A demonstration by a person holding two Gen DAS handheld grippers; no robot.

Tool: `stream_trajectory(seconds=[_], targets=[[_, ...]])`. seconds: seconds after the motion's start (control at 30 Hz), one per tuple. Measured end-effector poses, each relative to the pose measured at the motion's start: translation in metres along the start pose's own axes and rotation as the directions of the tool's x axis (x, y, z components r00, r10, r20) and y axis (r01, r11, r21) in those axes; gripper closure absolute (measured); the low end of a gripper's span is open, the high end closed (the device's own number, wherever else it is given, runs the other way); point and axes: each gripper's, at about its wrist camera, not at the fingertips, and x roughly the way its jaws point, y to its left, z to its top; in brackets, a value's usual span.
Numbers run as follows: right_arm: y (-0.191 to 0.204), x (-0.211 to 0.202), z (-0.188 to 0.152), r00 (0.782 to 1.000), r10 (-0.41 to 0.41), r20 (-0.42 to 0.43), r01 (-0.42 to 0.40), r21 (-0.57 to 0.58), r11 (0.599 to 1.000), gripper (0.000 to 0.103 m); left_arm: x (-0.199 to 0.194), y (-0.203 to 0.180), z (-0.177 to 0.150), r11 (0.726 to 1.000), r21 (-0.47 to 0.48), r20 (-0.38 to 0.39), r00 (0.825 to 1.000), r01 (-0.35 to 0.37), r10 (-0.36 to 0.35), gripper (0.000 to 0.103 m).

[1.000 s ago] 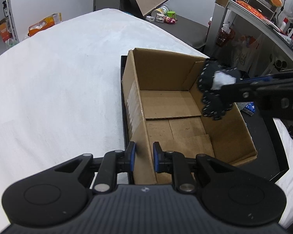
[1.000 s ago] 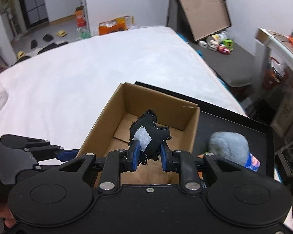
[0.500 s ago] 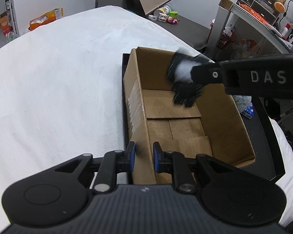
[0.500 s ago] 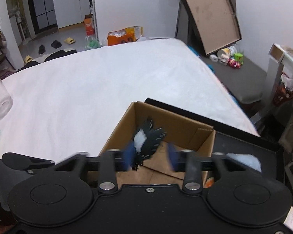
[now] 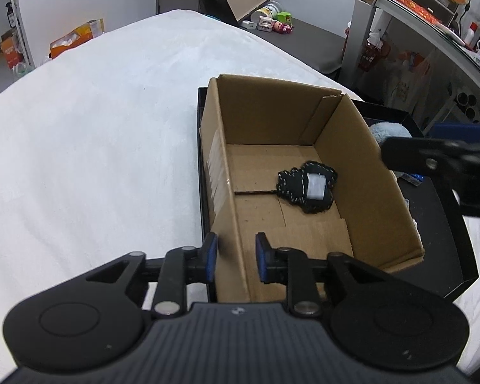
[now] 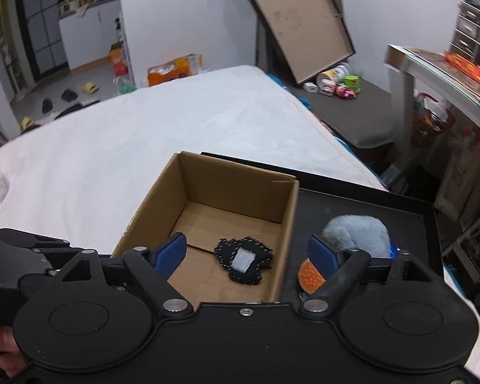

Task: Organize soft objects
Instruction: 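Lift the black patch with the right gripper and drop it into the box, then move the right gripper to the white wrapped bundle and grasp it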

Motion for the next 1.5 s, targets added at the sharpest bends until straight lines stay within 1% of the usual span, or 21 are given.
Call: stream_trajectory(seconds=[0.03, 0.13, 0.17, 0.23, 0.33, 0.47, 0.53, 0.77, 0.9, 1.07, 1.37, 1.5], targets=[[-0.004, -0.002, -0.002, 1.000, 0.002, 0.005, -0.002, 0.014, 1.000, 0.020, 0.000, -0.002, 0.001, 1.000, 0.005, -0.001, 1.000, -0.004, 0.004, 0.068], [-0.018, -0.004, -0.006, 1.000, 0.003, 0.008, -0.003, 0.052, 0.999, 0.019, -0.001, -0.007, 0.004, 0.999, 0.023, 0.007, 0.999, -0.035, 0.035, 0.047], [-0.022, -0.004, -0.007, 1.000, 0.001, 0.007, -0.001, 0.064, 0.998, 0.018, -0.001, -0.009, 0.005, 0.998, 0.030, 0.011, 0.999, -0.047, 0.047, 0.044], [-0.030, -0.005, -0.012, 1.000, -0.001, 0.008, 0.000, 0.090, 0.996, 0.017, -0.001, -0.012, 0.007, 0.998, 0.036, 0.014, 0.998, -0.059, 0.059, 0.034], [-0.045, -0.005, -0.017, 1.000, 0.006, 0.009, -0.007, 0.128, 0.992, 0.017, -0.001, -0.015, 0.009, 0.996, 0.043, 0.020, 0.997, -0.074, 0.073, 0.029], [-0.062, -0.008, -0.029, 1.000, 0.003, 0.007, -0.004, 0.170, 0.985, 0.017, 0.002, -0.020, 0.012, 0.993, 0.055, 0.016, 0.995, -0.102, 0.102, 0.026], [-0.071, -0.009, -0.035, 1.000, 0.010, -0.003, -0.010, 0.197, 0.980, 0.017, 0.003, -0.022, 0.013, 0.993, 0.053, 0.013, 0.994, -0.109, 0.109, 0.022], [-0.100, -0.004, -0.057, 0.999, 0.017, -0.036, -0.007, 0.247, 0.969, 0.017, 0.007, -0.031, 0.018, 0.985, 0.057, 0.019, 0.987, -0.163, 0.162, 0.021], [-0.110, 0.002, -0.067, 0.999, 0.011, -0.051, 0.003, 0.255, 0.967, 0.017, 0.011, -0.032, 0.020, 0.980, 0.050, 0.010, 0.981, -0.194, 0.194, 0.021], [-0.123, 0.012, -0.078, 0.997, 0.023, -0.075, -0.001, 0.287, 0.958, 0.017, 0.014, -0.037, 0.023, 0.974, 0.048, 0.006, 0.975, -0.223, 0.223, 0.021], [-0.137, 0.035, -0.093, 0.990, 0.054, -0.132, -0.010, 0.314, 0.949, 0.018, 0.024, -0.046, 0.031, 0.965, 0.060, -0.004, 0.967, -0.255, 0.256, 0.021], [-0.131, 0.045, -0.099, 0.983, 0.072, -0.167, -0.021, 0.289, 0.957, 0.020, 0.028, -0.048, 0.033, 0.964, 0.069, -0.013, 0.966, -0.256, 0.258, 0.021]])
